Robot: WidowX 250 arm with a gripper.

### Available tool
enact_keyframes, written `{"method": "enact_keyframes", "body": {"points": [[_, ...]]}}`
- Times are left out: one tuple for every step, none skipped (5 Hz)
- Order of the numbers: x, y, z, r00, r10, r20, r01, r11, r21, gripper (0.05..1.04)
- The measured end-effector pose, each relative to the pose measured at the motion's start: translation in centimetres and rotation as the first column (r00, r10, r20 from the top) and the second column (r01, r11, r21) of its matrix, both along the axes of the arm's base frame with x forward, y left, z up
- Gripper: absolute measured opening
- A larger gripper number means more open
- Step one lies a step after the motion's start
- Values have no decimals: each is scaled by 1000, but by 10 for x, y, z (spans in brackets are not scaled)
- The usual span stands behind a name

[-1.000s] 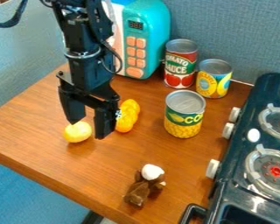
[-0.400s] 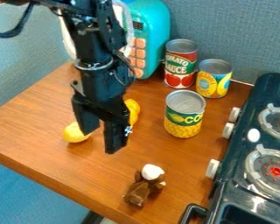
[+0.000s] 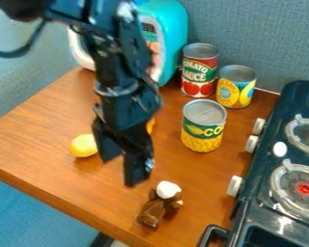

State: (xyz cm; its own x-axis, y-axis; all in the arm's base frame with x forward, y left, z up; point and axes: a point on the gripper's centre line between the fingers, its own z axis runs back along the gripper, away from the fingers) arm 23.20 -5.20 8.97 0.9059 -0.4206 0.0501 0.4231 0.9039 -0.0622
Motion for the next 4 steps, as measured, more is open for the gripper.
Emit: {"method": "enact_keyframes", "body": {"points": [[0,-11,-7,1000,-15,-8,15,1000,17,1009],[-2,-30,-22,999,-32,-33,34,999,33,1009],[4,-38,-38,998,1,-60,4,997,82,1009],[7,-48,-55,996,22,-86,-8,988,156,1009]]}}
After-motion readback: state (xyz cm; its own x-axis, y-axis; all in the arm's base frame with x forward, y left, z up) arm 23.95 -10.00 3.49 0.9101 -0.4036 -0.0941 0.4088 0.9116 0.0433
